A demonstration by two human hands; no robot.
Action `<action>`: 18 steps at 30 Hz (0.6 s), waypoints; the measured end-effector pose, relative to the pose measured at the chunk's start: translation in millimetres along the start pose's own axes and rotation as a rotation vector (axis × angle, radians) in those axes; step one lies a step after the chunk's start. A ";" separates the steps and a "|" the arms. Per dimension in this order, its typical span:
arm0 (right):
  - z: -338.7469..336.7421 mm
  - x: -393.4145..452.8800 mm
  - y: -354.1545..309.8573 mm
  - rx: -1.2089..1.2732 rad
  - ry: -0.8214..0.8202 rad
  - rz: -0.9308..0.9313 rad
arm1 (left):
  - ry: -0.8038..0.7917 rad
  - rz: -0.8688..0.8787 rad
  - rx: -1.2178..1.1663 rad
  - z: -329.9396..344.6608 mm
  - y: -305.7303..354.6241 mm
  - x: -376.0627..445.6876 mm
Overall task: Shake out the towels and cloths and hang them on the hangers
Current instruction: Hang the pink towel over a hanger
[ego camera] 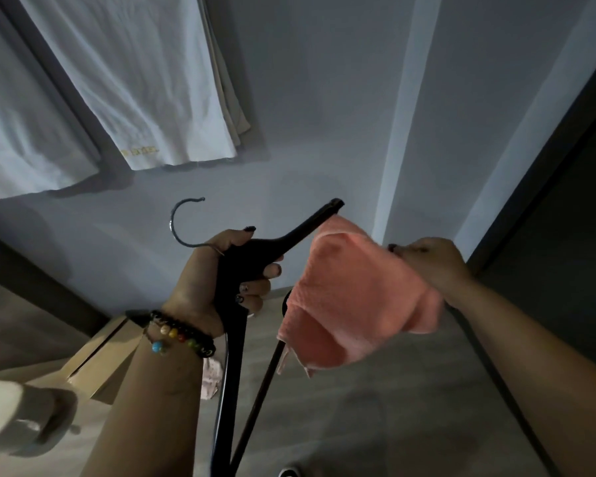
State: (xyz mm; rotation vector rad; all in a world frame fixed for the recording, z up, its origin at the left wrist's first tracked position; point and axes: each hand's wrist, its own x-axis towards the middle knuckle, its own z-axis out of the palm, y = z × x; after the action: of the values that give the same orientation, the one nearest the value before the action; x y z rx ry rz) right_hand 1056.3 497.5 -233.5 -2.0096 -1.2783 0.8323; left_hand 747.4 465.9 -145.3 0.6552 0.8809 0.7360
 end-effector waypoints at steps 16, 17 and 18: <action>69.1 -103.9 -14.7 -0.290 -0.138 -0.714 | 0.077 0.007 -0.090 -7.8 -8.1 12.7; 68.9 -98.9 -14.4 -0.309 -0.173 -0.532 | 0.066 0.008 -0.095 -10.0 -7.7 12.4; 68.3 -94.0 -16.9 -0.276 -0.228 -0.377 | 0.051 0.005 -0.101 -11.4 -7.5 12.0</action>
State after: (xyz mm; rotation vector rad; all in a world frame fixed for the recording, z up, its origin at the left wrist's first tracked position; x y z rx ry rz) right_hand 962.9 427.4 -245.6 -1.8204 -1.9206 0.7474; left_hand 745.0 473.2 -161.7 0.5510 0.8834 0.7993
